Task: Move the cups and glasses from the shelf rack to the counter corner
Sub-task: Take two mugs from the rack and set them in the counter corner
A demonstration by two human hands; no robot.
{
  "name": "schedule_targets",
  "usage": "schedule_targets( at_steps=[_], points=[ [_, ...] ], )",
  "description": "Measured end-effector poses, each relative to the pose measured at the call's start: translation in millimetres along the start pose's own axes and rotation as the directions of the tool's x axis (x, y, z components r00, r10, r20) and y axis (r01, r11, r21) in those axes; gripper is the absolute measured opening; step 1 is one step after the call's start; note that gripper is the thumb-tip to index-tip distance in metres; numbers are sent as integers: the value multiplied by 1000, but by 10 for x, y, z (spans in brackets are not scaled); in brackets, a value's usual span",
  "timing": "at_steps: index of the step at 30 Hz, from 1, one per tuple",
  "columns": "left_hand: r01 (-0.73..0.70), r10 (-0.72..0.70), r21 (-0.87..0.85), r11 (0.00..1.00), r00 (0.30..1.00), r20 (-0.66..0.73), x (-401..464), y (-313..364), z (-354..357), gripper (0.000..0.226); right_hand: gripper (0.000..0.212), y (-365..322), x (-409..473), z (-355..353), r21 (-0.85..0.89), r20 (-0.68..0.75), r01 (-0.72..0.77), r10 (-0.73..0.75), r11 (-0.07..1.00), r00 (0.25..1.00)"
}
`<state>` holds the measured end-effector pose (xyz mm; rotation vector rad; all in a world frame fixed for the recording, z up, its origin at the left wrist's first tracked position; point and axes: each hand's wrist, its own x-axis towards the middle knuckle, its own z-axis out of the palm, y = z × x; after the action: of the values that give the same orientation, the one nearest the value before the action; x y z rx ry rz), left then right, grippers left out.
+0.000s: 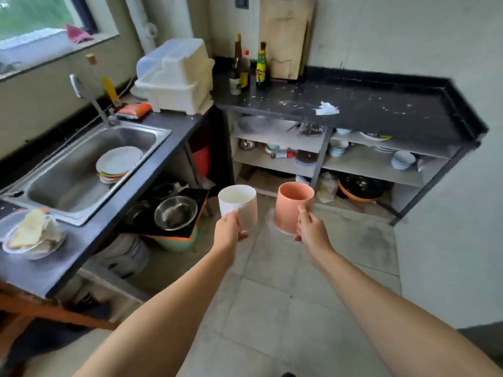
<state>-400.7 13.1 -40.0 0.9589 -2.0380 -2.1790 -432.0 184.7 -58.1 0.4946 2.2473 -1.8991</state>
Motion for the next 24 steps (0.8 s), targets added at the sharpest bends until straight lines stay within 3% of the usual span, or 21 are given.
schedule_targets(
  at_steps=[9,17,22,24],
  points=[
    [-26,5,86,996,971,238,72,199,1817,33,42,-4,694,-1424,46,-199,-15,24,999,980],
    [-77,5,160,984,912,410,537,443,2984,21,39,-229,1591,-2075,55,-303,0,17,998,953],
    [-120,7,214,970,886,464,1051,757,3719,25,34,-522,2315,-2463,66,-333,-6,27,998,943],
    [-134,8,234,963,882,471,1211,889,3973,36,32,-640,2549,-2582,88,-356,-5,36,996,934]
  ],
)
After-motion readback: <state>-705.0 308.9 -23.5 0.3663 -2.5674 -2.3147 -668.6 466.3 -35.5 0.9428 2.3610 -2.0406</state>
